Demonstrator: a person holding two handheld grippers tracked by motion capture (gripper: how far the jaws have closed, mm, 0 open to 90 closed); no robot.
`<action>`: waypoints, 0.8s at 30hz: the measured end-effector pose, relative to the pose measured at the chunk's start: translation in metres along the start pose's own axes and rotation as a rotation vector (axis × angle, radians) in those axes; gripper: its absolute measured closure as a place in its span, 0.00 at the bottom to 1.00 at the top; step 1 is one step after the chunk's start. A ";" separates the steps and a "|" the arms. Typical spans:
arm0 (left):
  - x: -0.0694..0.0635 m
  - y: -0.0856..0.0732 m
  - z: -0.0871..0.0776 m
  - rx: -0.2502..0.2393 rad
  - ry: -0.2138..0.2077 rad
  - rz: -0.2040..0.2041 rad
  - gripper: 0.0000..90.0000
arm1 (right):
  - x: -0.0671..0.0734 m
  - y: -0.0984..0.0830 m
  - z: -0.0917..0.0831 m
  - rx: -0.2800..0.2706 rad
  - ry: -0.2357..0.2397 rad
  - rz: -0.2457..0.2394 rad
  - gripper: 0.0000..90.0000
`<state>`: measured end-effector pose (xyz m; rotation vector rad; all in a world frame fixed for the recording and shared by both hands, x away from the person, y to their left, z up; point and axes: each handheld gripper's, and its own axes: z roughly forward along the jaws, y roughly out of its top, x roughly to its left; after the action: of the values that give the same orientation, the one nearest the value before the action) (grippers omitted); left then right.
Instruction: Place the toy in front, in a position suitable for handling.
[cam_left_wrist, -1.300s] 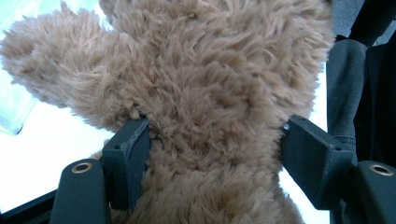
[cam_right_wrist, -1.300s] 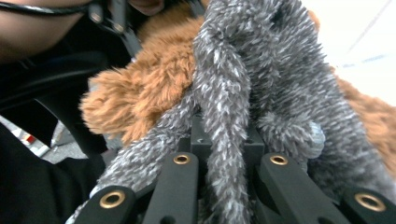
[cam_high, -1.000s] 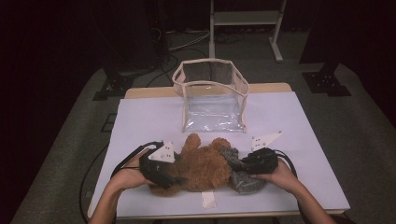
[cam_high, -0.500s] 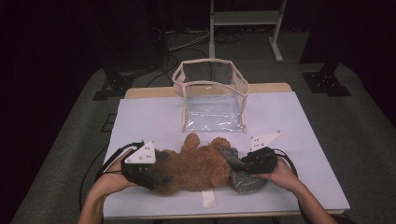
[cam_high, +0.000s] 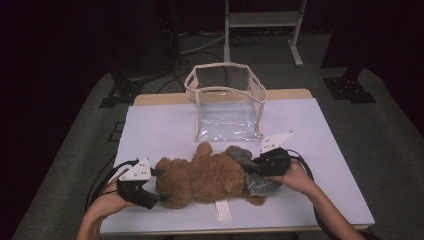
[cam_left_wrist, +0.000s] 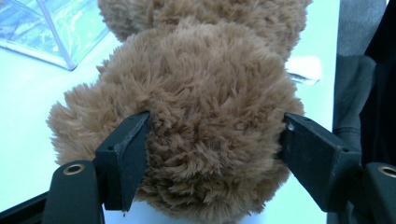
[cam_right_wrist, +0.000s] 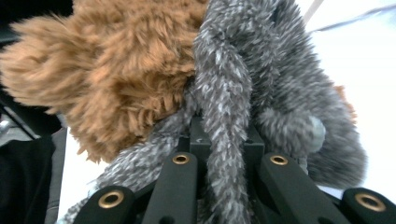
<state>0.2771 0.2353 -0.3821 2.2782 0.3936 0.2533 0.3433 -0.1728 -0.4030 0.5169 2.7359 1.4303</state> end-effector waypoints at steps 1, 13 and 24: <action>0.000 0.000 0.000 0.000 0.000 0.000 0.28 | 0.000 -0.002 0.002 -0.015 0.020 0.016 0.89; -0.001 0.026 0.042 0.026 -0.043 0.028 0.29 | 0.008 -0.014 -0.024 -0.079 0.062 0.045 0.90; -0.016 0.074 0.090 0.025 -0.155 0.102 0.29 | 0.004 -0.051 -0.080 -0.088 -0.023 0.122 0.90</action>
<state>0.3045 0.1217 -0.3877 2.3272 0.2018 0.1220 0.3125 -0.2622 -0.3970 0.7030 2.6511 1.5519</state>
